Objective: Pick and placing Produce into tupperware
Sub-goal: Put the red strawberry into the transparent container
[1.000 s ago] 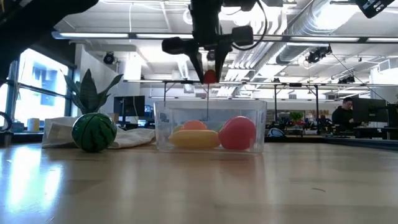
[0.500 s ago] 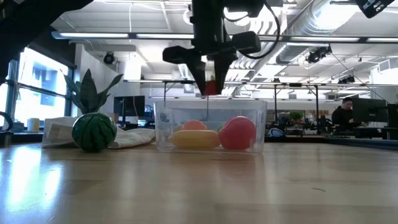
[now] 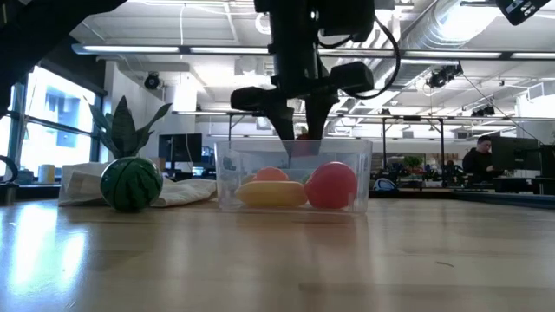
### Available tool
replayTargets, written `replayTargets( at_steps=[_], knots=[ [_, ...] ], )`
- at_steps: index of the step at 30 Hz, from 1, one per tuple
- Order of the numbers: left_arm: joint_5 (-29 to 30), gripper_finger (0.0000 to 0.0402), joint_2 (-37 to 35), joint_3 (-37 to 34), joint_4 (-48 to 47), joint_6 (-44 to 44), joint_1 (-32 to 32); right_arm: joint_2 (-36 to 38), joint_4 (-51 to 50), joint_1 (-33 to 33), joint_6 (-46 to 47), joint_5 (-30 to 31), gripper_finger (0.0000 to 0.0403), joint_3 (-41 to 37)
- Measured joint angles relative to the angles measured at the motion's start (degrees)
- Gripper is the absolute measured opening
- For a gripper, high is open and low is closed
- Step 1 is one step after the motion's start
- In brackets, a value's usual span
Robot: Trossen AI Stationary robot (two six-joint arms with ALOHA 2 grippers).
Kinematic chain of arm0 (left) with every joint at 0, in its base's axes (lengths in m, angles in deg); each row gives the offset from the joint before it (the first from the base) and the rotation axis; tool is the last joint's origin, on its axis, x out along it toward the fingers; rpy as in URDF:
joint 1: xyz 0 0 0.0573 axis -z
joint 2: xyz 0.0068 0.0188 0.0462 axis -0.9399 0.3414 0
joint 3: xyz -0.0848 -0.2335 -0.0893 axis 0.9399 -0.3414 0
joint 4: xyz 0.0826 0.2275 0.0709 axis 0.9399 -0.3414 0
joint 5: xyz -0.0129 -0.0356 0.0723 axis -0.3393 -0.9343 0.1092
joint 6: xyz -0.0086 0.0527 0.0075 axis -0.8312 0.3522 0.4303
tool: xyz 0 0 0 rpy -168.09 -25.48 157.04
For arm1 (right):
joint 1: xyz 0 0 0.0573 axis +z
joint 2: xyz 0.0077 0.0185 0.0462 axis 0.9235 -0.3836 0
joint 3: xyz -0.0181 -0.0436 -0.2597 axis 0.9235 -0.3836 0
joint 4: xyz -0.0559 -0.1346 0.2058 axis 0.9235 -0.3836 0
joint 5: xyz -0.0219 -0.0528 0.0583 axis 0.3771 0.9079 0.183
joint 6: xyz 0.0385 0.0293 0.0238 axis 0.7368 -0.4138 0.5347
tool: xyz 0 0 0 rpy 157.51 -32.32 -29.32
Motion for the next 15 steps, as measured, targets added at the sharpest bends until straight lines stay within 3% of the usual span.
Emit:
replayTargets(
  at_steps=[15],
  knots=[
    [-0.3, 0.0133, 0.0, -5.3, 5.1, -0.9, 0.0, 0.0, 0.0, 0.0, 0.0, 0.0, 0.0058, 0.0]
  ],
)
